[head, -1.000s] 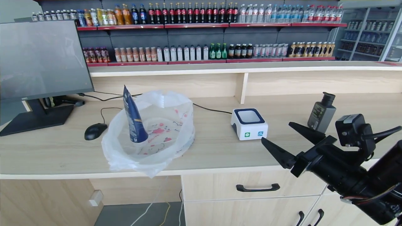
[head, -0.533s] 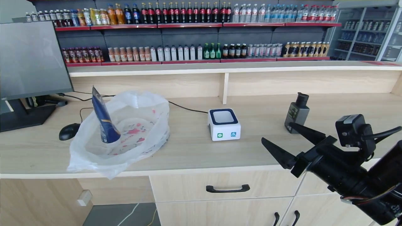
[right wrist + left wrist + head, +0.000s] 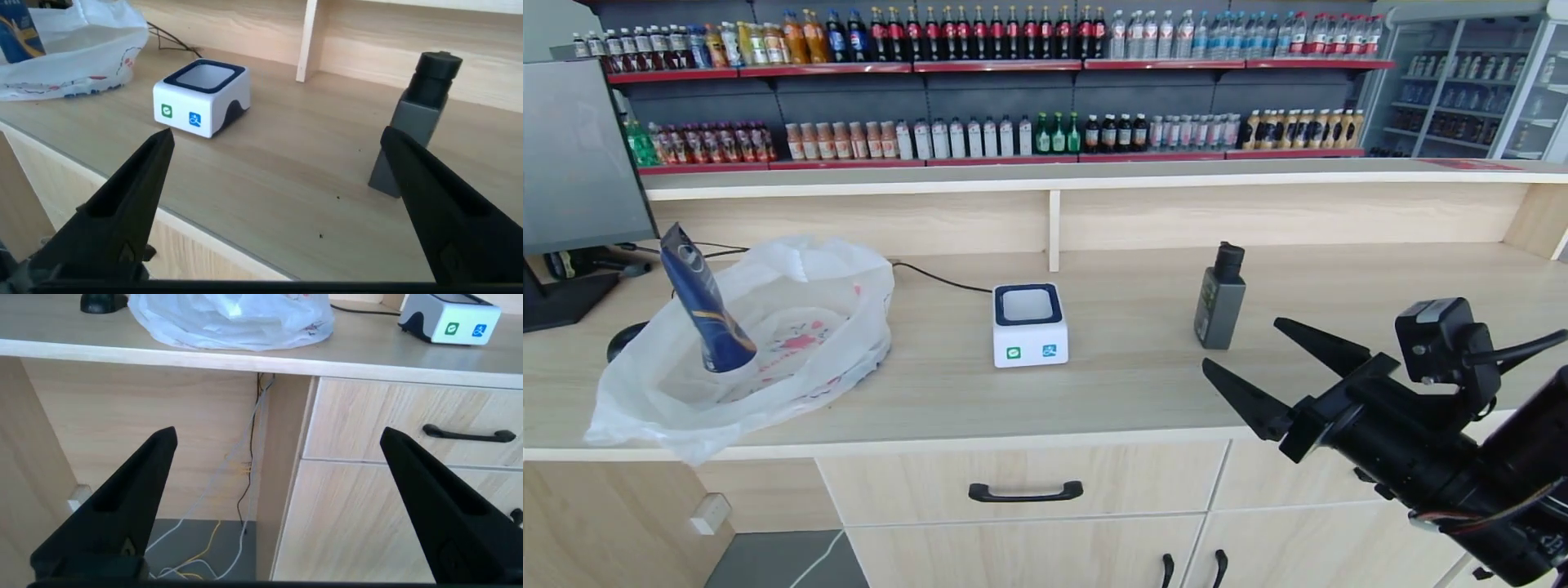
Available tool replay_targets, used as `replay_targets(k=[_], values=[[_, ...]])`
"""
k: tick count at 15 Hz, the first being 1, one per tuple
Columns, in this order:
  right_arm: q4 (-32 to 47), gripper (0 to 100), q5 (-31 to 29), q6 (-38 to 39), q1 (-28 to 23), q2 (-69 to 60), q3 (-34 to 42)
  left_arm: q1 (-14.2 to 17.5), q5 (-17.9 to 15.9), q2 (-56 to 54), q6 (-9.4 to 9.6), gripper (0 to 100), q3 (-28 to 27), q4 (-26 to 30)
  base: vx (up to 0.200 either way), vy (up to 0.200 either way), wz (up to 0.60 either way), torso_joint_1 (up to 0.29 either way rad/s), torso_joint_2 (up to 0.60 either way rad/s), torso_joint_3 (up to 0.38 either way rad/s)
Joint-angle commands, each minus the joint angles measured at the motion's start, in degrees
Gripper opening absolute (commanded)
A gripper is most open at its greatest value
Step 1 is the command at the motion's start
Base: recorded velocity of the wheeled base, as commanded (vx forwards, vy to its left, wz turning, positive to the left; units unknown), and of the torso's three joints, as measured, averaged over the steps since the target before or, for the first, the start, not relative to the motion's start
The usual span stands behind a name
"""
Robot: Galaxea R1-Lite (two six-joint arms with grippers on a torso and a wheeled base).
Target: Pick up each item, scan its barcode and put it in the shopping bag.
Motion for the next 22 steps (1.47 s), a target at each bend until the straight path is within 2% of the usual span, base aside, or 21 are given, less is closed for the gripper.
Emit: replay_targets(k=[1, 3, 9, 12, 15, 18, 22], values=[[-0.06, 100, 0.15, -0.69, 0.12, 0.26, 0.40, -0.05, 0.00, -0.02, -0.02, 100, 0.01, -0.01, 0.000, -0.200, 0.00, 0.002, 0.00, 0.002], [-0.06, 100, 0.15, -0.78, 0.03, -0.70, 2.33, 0.04, 0.00, -0.02, -0.02, 100, 0.01, -0.01, 0.000, -0.200, 0.00, 0.002, 0.00, 0.007], [-0.06, 100, 0.15, -0.52, -0.67, -1.32, 3.92, -0.05, 0.00, -0.02, 0.07, 100, 0.01, -0.01, 0.000, 0.000, 0.00, 0.000, 0.00, 0.000], [-0.06, 100, 0.15, 1.24, -0.67, -2.02, 4.18, -0.05, 0.00, -0.02, 0.07, 100, 0.01, -0.01, 0.200, 0.000, 0.00, 0.004, 0.00, 0.002], [-0.06, 100, 0.06, 1.24, -0.58, -1.49, 3.92, -0.05, 0.00, -0.02, -0.02, 100, 0.10, -0.01, 0.000, 0.000, 0.00, 0.000, 0.00, 0.000], [-0.06, 100, -1.52, 0.36, -0.58, 1.85, 0.58, 0.04, 0.00, -0.02, -0.11, 100, 0.01, -0.01, 0.000, 0.000, 0.00, 0.000, 0.00, 0.000], [-0.06, 100, -8.29, 1.59, -0.32, 7.29, -6.02, -0.05, 0.00, -0.02, -0.11, 100, 0.10, -0.10, 0.000, 0.000, 0.00, 0.000, 0.00, 0.000]])
